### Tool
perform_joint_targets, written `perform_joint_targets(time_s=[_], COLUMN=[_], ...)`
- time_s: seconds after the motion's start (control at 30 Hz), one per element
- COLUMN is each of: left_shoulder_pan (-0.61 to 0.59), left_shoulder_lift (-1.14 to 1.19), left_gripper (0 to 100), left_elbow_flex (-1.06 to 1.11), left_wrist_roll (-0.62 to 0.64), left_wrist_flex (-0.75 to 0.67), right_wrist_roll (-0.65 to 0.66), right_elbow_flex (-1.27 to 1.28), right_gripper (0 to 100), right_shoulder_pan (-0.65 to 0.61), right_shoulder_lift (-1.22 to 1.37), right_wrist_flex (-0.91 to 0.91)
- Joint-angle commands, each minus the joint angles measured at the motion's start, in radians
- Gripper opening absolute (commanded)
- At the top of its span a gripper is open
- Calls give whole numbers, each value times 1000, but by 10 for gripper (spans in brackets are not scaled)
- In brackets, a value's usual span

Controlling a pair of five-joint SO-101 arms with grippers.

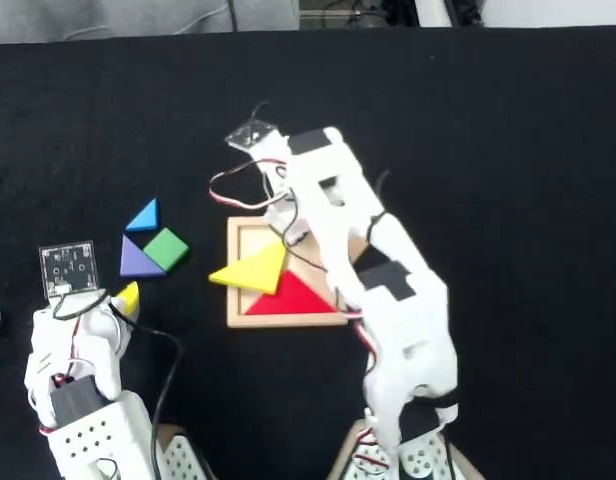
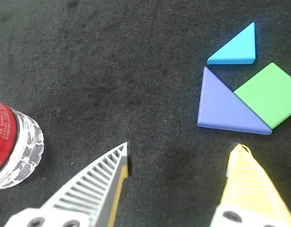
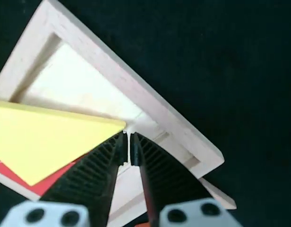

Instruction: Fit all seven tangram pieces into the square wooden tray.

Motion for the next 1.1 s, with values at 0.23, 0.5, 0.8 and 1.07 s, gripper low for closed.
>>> perform_joint_targets(time_s=[0.23,0.5,0.8,1.07], left_shoulder_pan=[13,13,13,13], left_shoulder_lift=[-2,-2,-2,-2], left_gripper=[332,332,332,332], left_elbow_flex=[18,18,18,18], left_wrist_roll=[-11,-11,-12,-12], left_wrist_flex=[3,3,3,3], right_wrist_roll=[-12,-12,-11,-60], right_elbow_flex=[-189,-309,-297,-243], right_gripper=[11,11,11,11], right_shoulder_pan=[-11,-15,-259,-347], right_shoulder_lift=[50,28,-25,18], right_wrist_flex=[20,112,178,124])
